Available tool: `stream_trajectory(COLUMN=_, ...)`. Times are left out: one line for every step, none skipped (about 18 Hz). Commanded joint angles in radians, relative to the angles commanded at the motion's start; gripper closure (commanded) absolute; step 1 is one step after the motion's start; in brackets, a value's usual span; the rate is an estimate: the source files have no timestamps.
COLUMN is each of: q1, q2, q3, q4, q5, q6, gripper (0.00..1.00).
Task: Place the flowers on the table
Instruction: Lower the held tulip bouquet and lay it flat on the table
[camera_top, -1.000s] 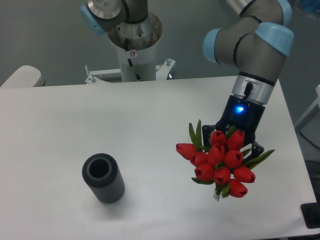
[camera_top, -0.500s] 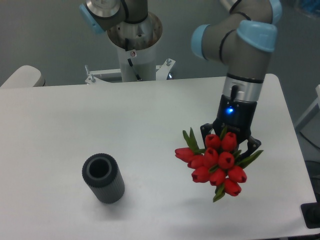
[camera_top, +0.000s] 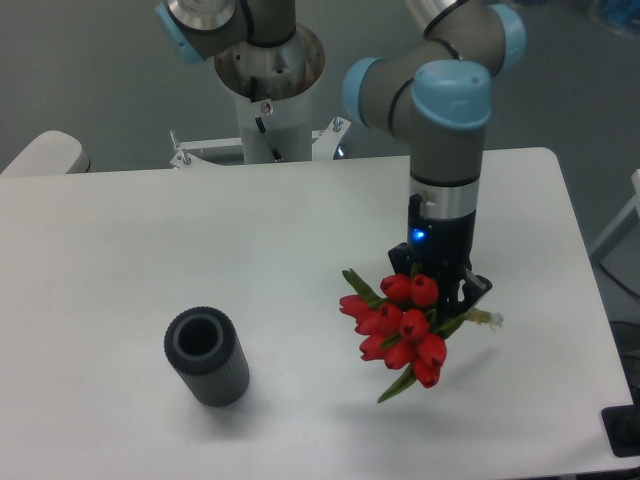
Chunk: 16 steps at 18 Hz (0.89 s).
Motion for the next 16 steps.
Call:
stream_trajectory(q1=-0.008, q2=0.0, q3=-0.012, q4=0.002, q5=0.031, q6=0.012, gripper=0.65)
stream_trajectory(q1=-0.018, q2=-0.002, q3=-0.028, q4=0.003, q5=0.061, q6=0.012, gripper=0.65)
stream_trajectory(q1=-0.029, q2=-0.003, q3=-0.043, q4=0.003, q5=0.089, q6=0.014, gripper=0.65)
stream_trajectory(q1=-0.037, q2=-0.005, q3=-0.057, q4=0.005, q5=0.12, q6=0.013, gripper=0.65)
stream_trajectory(q1=-0.044, q2=-0.006, q3=-0.064, q4=0.003, q5=0.15, q6=0.014, gripper=0.65)
stream_trajectory(q1=-0.054, q2=-0.009, q3=-0.074, q4=0.005, q5=0.183, q6=0.013, gripper=0.65)
stream_trajectory(q1=-0.064, q2=-0.012, q3=-0.083, q4=0.003, q5=0.207, q6=0.012, gripper=0.65)
stream_trajectory(q1=-0.074, q2=-0.014, q3=-0.098, q4=0.005, q5=0.224, q6=0.008, gripper=0.65)
stream_trajectory(q1=-0.077, q2=-0.017, q3=-0.107, q4=0.006, q5=0.241, q6=0.008, gripper=0.65)
stream_trajectory(q1=-0.078, q2=-0.021, q3=-0.111, q4=0.005, q5=0.253, q6=0.009, gripper=0.65)
stream_trajectory(q1=-0.08, q2=-0.025, q3=-0.111, q4=0.003, q5=0.266, q6=0.009, gripper=0.65)
stream_trajectory(q1=-0.083, q2=-0.028, q3=-0.121, q4=0.005, q5=0.278, q6=0.006, gripper=0.65)
stream_trajectory(q1=-0.089, q2=-0.035, q3=-0.13, q4=0.008, q5=0.296, q6=0.003, gripper=0.65)
stream_trajectory(q1=-0.094, q2=-0.043, q3=-0.134, q4=0.009, q5=0.318, q6=0.003, gripper=0.65)
stream_trajectory(q1=-0.1, q2=-0.046, q3=-0.134, q4=0.009, q5=0.338, q6=0.002, gripper=0.65)
stream_trajectory(q1=-0.103, q2=-0.051, q3=-0.135, q4=0.009, q5=0.351, q6=-0.001, gripper=0.65)
